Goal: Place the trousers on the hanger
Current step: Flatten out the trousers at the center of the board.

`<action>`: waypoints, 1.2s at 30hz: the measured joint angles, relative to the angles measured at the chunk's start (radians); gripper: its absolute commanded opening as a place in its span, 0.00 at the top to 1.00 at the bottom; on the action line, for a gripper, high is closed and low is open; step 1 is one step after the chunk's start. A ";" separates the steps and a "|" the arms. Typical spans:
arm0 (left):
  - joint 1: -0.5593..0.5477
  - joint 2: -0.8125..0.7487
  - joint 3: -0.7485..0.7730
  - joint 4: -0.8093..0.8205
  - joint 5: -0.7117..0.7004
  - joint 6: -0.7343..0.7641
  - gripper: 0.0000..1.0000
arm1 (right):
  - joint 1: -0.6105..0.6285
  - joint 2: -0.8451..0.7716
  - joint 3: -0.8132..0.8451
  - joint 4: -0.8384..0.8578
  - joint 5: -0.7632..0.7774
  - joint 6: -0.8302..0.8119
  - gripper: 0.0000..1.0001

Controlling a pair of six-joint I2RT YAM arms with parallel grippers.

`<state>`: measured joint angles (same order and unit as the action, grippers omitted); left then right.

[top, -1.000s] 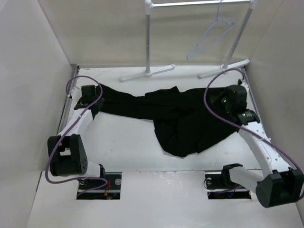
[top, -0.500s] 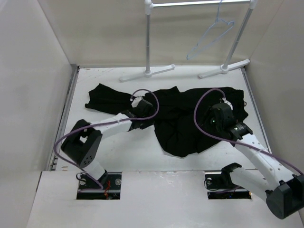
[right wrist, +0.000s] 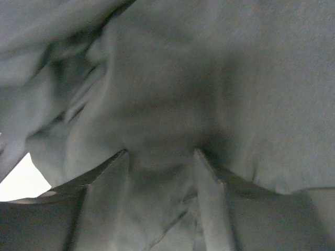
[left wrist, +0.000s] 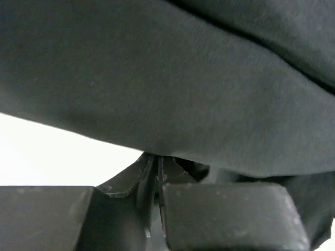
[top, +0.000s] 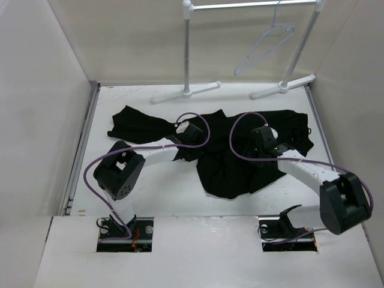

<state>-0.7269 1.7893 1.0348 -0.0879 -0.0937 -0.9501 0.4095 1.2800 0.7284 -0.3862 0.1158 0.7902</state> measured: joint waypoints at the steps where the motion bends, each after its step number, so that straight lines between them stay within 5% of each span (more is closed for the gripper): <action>1: -0.002 -0.013 0.000 -0.021 -0.006 -0.003 0.97 | -0.011 0.030 0.002 0.011 0.003 0.003 0.57; 4: -0.013 -0.108 0.000 -0.123 -0.039 -0.014 0.97 | -0.050 0.106 0.012 0.032 0.011 0.016 0.79; 7: -0.039 -0.251 0.035 -0.259 -0.087 -0.033 0.98 | -0.095 0.161 0.035 0.043 0.017 0.034 0.90; 19: -0.212 -0.658 0.219 -0.917 -0.292 -0.217 0.95 | -0.178 0.145 0.053 0.084 0.026 0.090 0.94; 25: -0.199 -0.700 0.097 -1.038 -0.171 -0.240 1.00 | -0.201 0.103 0.042 0.087 0.020 0.096 0.94; 27: -0.160 -0.718 0.052 -1.067 -0.106 -0.244 0.93 | -0.215 0.089 0.042 0.086 0.016 0.095 0.94; 32: 0.033 -0.840 0.078 -1.136 -0.074 -0.207 0.55 | -0.227 0.049 0.031 0.079 0.017 0.089 0.94; 36: 0.191 -0.876 0.086 -1.095 -0.138 -0.156 0.51 | -0.227 -0.053 -0.013 0.038 0.026 0.088 0.95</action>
<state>-0.5362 0.9134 1.1206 -1.1828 -0.2317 -1.1057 0.1825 1.2266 0.7158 -0.3485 0.1417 0.8780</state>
